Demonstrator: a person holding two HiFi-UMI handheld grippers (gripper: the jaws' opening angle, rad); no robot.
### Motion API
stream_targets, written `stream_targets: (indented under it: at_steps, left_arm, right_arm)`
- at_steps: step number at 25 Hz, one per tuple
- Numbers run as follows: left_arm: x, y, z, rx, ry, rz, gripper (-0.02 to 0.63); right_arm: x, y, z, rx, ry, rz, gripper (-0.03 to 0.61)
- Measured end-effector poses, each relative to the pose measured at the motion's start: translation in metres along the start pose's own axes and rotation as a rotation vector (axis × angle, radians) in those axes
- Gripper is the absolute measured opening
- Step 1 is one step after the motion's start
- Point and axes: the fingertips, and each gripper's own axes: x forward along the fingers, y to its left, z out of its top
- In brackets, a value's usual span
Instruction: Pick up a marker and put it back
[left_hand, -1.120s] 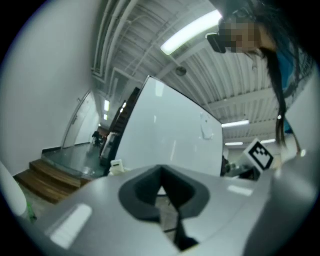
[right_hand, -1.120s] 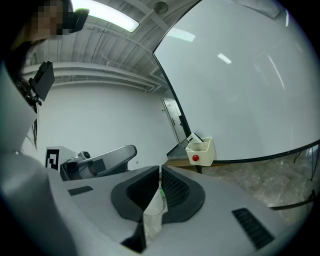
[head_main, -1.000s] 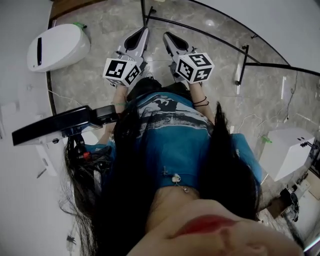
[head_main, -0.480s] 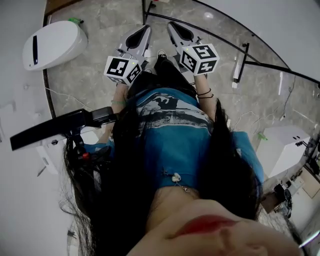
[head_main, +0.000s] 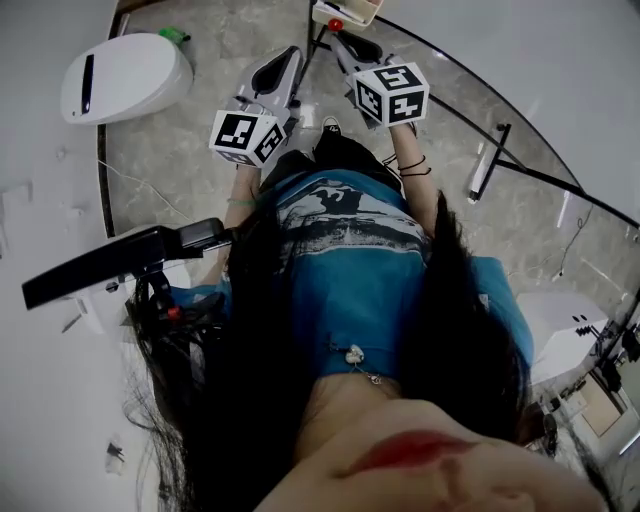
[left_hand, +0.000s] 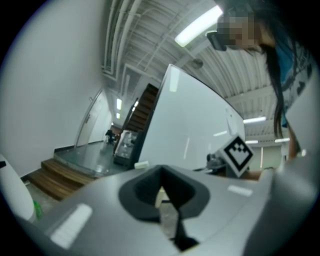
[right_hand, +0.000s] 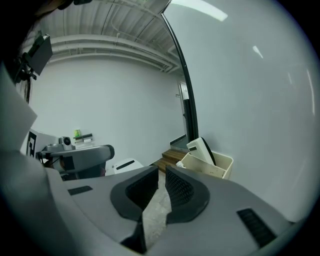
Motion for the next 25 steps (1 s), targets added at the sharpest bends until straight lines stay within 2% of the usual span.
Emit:
stream_targets:
  at_steps: [2, 4, 5, 13, 20, 25]
  left_arm:
    - [0.002, 0.002, 0.002, 0.004, -0.006, 0.008, 0.003]
    - [0.004, 0.003, 0.003, 0.001, -0.012, 0.015, 0.003]
    - [0.005, 0.004, 0.003, -0.003, -0.014, 0.02, 0.003]
    - [0.009, 0.011, 0.003, -0.018, -0.01, 0.043, 0.003]
    - [0.006, 0.009, 0.002, -0.017, -0.012, 0.035, 0.003]
    - [0.006, 0.005, 0.0, -0.017, -0.005, 0.022, 0.003]
  right_arm:
    - [0.01, 0.0, 0.003, -0.042, 0.018, 0.023, 0.029]
    - [0.021, 0.0, 0.004, -0.102, 0.056, 0.05, 0.114]
    - [0.026, 0.0, 0.003, -0.132, 0.077, 0.058, 0.12]
    - [0.071, -0.012, -0.003, -0.278, 0.224, 0.063, 0.124]
    - [0.093, -0.02, -0.019, -0.464, 0.38, -0.011, 0.127]
    - [0.102, -0.017, -0.02, -0.431, 0.398, -0.026, 0.127]
